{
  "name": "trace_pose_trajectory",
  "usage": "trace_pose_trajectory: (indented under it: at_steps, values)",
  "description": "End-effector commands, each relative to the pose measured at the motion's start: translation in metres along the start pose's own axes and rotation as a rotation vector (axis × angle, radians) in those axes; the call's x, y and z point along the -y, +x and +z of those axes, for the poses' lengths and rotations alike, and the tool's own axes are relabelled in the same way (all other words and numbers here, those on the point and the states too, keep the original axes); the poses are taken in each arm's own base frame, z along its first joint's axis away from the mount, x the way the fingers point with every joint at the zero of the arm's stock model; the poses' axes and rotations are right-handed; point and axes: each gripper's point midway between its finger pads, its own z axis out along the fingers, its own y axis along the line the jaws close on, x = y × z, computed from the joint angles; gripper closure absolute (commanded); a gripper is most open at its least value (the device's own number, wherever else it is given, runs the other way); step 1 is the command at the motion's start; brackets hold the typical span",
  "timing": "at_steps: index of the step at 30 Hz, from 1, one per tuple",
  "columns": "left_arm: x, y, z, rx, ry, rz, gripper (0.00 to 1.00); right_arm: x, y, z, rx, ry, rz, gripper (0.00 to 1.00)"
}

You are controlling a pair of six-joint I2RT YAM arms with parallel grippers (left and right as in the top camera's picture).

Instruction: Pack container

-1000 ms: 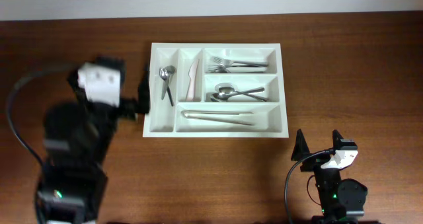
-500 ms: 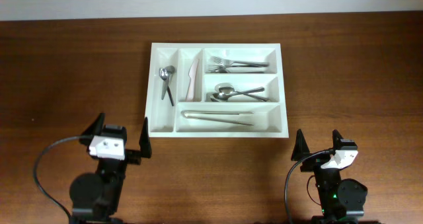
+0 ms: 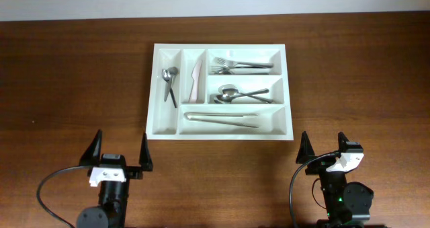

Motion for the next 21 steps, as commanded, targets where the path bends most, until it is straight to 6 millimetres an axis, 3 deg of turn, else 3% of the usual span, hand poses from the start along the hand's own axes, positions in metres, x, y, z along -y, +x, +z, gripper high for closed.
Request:
trace_pose_trajectory:
  at_steps: [1, 7, 15, 21]
  values:
    - [-0.007, -0.002, -0.001, 0.031, -0.042, -0.010, 0.01, -0.001, 0.002, 0.000, -0.003, -0.007, 0.005, 0.01]
    - [-0.010, 0.001, 0.000, 0.041, -0.062, -0.010, 0.01, -0.001, 0.002, 0.000, -0.003, -0.007, 0.005, 0.01]
    - [-0.006, 0.048, 0.003, -0.055, -0.046, -0.028, 0.01, -0.001, 0.002, 0.000, -0.003, -0.007, 0.005, 0.01]
    - [-0.004, 0.073, 0.000, -0.156, -0.038, -0.025, 0.01, -0.001, 0.002, 0.000, -0.003, -0.007, 0.005, 0.01]
